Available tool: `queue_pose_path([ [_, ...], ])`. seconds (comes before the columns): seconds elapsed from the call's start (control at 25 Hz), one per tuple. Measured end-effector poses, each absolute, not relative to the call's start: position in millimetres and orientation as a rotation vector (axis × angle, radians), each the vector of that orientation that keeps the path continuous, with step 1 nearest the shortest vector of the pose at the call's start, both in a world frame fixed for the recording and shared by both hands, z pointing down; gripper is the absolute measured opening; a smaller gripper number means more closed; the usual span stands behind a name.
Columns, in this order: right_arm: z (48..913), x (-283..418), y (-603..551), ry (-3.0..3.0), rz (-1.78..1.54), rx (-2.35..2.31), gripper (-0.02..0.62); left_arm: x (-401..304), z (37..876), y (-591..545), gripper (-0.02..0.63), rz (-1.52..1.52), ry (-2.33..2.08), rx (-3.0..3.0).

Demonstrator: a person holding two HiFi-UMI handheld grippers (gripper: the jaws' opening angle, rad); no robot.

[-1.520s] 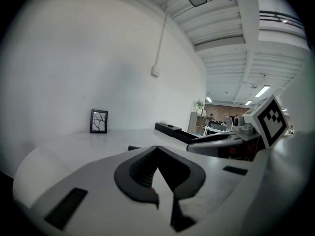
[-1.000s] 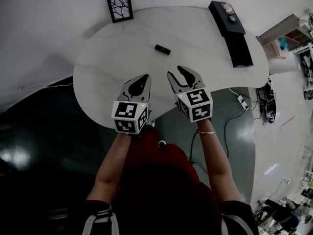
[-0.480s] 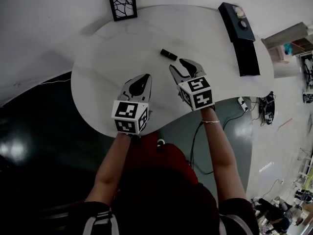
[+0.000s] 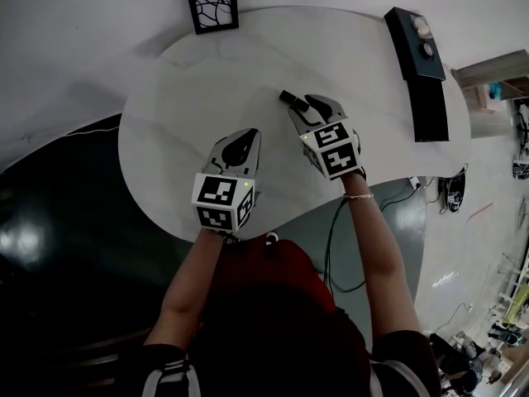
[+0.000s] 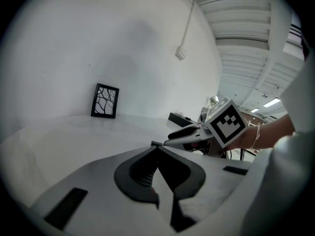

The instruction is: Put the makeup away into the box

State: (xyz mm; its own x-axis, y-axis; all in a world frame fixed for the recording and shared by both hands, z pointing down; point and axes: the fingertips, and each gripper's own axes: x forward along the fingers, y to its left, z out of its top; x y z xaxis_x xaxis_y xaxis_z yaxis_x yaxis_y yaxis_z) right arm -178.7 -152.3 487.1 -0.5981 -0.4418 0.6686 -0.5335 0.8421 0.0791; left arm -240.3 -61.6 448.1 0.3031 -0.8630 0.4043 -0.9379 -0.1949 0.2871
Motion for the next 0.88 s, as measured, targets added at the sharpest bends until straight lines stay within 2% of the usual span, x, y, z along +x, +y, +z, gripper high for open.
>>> queue_pose_path([
  [0.88,522,-185,-165,-2.195,0.153,0.539,0.155,-239,469,-78,0.023,0.223,-1.555,2.069],
])
